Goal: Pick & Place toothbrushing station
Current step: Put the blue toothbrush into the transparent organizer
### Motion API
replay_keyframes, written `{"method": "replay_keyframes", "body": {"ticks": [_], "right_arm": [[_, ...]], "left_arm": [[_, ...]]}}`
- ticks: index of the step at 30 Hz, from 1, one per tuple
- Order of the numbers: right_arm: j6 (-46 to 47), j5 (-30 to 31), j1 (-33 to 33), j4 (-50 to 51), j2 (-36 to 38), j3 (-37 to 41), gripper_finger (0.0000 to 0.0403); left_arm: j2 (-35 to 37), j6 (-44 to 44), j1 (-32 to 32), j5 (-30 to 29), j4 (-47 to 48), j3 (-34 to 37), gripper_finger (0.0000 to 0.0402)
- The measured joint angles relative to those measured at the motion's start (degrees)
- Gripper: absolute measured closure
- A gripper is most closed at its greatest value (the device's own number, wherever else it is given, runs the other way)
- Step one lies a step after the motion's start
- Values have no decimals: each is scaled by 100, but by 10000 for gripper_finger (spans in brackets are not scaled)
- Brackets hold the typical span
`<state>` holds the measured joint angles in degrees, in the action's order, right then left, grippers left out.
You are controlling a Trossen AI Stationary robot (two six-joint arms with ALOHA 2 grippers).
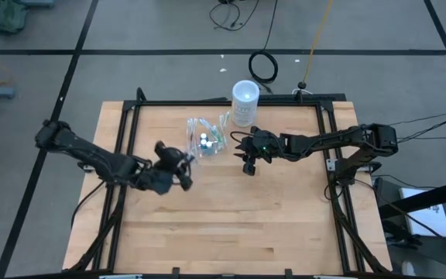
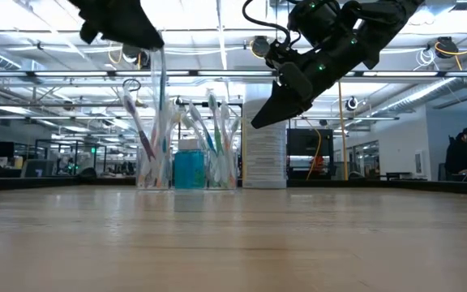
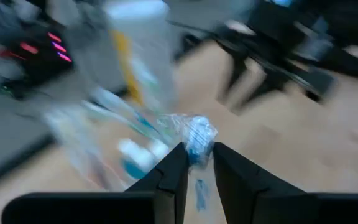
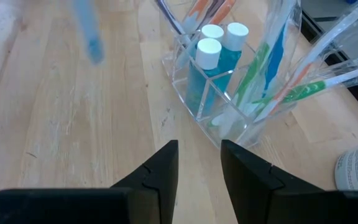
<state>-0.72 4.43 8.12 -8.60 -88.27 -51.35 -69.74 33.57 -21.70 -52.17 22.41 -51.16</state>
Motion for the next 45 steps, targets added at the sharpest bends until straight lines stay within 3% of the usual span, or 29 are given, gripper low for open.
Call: {"method": "replay_keyframes", "body": {"ticks": [5,11,21,32,40,45], "right_arm": [[-5,0,0,-11,0,0,291],[-14,2,0,-15,0,0,291],[-16,2,0,-15,0,0,291],[-15,0,0,-15,0,0,291],[-16,0,2,-15,0,0,291],[-16,2,2,-15,0,0,291]], "left_arm": [[271,-526,393,-1024,-23,0,326],[337,-651,1163,-1240,-40,0,326],[-385,-142,1733,-366,40,-2,326],[-1581,120,2015,67,257,-2,325],[-1576,26,2199,499,270,-2,317],[-1548,-239,2198,787,271,-2,272]]}}
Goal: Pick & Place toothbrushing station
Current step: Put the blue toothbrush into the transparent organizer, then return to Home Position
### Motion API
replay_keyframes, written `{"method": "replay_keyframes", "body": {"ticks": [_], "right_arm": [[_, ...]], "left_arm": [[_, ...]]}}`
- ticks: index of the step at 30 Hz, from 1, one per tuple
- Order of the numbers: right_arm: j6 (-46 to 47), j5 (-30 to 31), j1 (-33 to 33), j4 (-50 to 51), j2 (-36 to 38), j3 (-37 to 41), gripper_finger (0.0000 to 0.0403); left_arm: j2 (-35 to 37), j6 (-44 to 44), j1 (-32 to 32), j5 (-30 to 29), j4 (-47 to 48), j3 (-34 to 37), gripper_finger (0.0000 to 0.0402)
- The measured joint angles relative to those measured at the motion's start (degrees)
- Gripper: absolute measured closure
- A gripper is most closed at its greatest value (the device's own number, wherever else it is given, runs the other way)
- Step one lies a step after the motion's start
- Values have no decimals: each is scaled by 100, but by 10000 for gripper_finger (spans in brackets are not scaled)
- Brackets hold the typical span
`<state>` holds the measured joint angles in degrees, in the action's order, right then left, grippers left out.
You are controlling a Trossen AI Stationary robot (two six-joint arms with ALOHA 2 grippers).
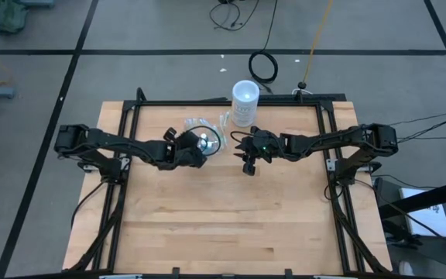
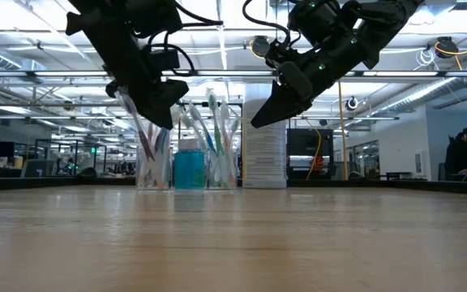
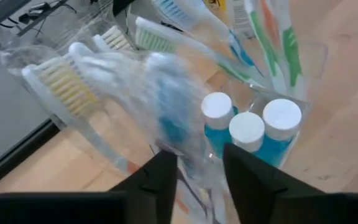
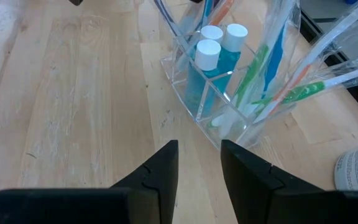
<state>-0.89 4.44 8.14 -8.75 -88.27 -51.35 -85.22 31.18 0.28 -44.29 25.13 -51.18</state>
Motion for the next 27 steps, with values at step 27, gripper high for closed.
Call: {"method": "replay_keyframes", "body": {"ticks": [27], "right_arm": [[99,21,-184,956,1095,5,291]], "left_arm": [[2212,-200,-1341,-615,1545,-265,172]]}}
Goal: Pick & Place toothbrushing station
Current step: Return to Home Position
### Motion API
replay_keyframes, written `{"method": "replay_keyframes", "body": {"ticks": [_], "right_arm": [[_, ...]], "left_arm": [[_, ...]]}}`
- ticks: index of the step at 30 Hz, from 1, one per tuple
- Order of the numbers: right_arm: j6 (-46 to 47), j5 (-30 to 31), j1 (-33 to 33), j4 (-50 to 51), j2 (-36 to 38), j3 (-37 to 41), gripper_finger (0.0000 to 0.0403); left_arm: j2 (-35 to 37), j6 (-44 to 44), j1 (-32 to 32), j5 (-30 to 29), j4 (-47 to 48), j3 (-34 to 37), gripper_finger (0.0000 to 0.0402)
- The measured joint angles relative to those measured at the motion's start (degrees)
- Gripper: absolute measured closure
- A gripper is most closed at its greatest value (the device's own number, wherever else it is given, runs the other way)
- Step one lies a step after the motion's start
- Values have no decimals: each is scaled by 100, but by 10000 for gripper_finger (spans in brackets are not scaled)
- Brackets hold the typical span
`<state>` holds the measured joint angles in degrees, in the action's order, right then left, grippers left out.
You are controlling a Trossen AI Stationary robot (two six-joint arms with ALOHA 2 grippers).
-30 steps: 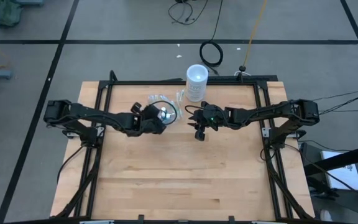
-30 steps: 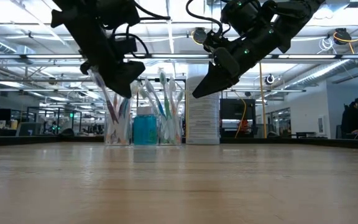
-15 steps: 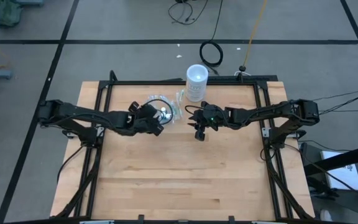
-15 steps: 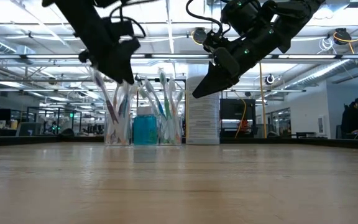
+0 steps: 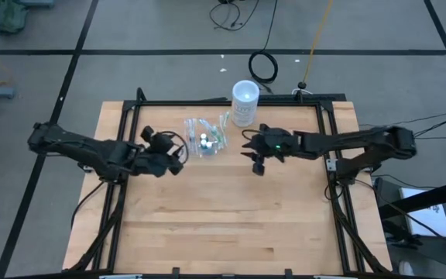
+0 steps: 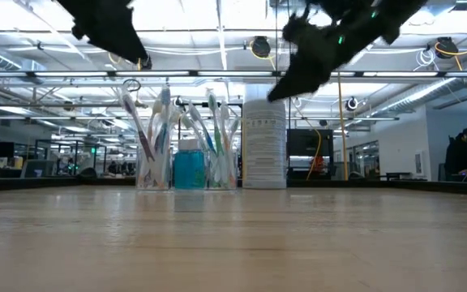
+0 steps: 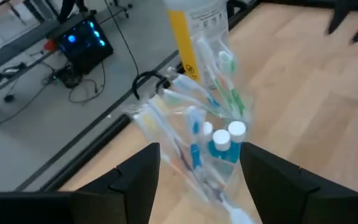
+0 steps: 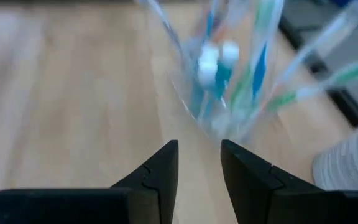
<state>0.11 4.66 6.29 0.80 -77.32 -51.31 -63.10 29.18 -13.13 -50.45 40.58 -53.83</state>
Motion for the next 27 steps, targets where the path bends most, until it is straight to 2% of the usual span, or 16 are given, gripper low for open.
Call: {"method": "replay_keyframes", "body": {"ticks": [2,7,9,13,19,21,24,27], "right_arm": [[97,98,-169,82,400,122,291],[8,1023,-752,123,1398,728,291],[-73,1176,-952,41,1851,1000,291],[-126,1168,-1300,35,2772,1683,291],[-246,1164,-1614,-34,4181,2637,291],[-276,1160,-1642,-277,4575,2915,291],[-483,812,-1653,-455,5233,3368,291],[-790,-131,-1653,-722,5834,3778,291]], "left_arm": [[279,-185,-55,81,43,4,172],[996,-799,-105,754,-95,65,172],[1245,-1143,-138,975,-223,233,172],[1718,-2125,-166,1796,-1047,845,172],[2395,-4269,-117,3763,-3178,2149,172],[2652,-4562,-30,3977,-3475,2457,172],[3083,-4650,161,3994,-3671,2768,172],[3519,-4645,418,4199,-3718,3003,172]]}}
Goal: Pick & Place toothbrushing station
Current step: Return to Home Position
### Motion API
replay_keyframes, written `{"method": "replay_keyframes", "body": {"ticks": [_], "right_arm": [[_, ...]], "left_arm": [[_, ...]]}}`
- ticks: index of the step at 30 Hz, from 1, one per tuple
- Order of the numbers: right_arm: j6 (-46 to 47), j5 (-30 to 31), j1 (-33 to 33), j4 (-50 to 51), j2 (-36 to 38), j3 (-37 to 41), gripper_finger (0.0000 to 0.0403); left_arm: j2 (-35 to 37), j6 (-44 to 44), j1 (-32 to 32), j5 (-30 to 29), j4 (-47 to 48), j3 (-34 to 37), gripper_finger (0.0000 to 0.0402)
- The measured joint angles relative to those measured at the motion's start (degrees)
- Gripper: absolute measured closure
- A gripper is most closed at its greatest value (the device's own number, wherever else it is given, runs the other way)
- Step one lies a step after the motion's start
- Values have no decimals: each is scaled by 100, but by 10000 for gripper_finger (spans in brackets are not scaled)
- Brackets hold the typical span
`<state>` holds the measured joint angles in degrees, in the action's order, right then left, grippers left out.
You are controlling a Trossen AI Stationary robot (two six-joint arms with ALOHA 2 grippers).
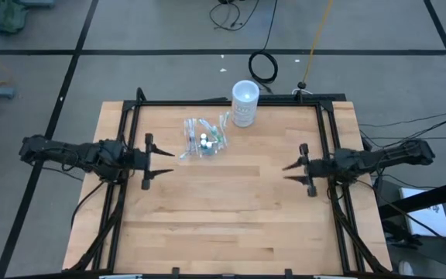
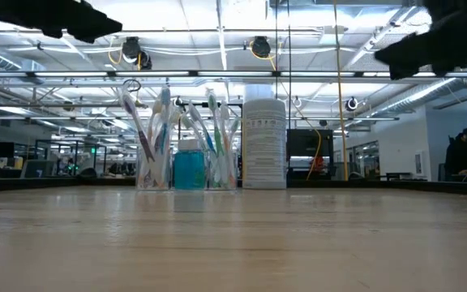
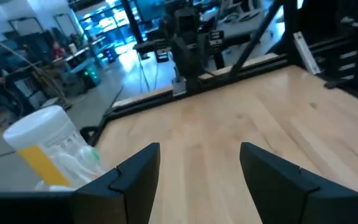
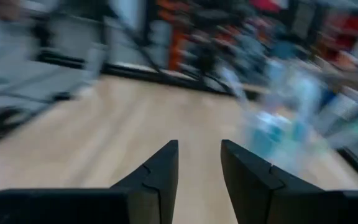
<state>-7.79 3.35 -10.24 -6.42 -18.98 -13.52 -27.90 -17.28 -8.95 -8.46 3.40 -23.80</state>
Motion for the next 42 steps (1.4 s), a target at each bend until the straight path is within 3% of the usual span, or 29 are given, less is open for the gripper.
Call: {"method": "replay_keyframes", "body": {"ticks": [4,13,24,29,38,42], "right_arm": [[-293,-811,-2,-293,646,311,291],[-210,-791,97,114,1377,547,291],[-198,-791,461,77,1891,986,291],[-83,-657,716,92,1873,1039,291],[-2,-595,1027,303,1873,1052,291],[267,-169,1066,399,1871,1056,291]], "left_arm": [[596,-47,375,805,-43,317,172],[1587,110,1177,1202,-108,1072,172],[2466,380,1837,2228,-228,1958,172],[2638,599,2016,2257,-668,2302,172],[2643,1109,2147,2193,-630,2296,172],[2643,1202,2146,2192,-645,2296,172]]}}
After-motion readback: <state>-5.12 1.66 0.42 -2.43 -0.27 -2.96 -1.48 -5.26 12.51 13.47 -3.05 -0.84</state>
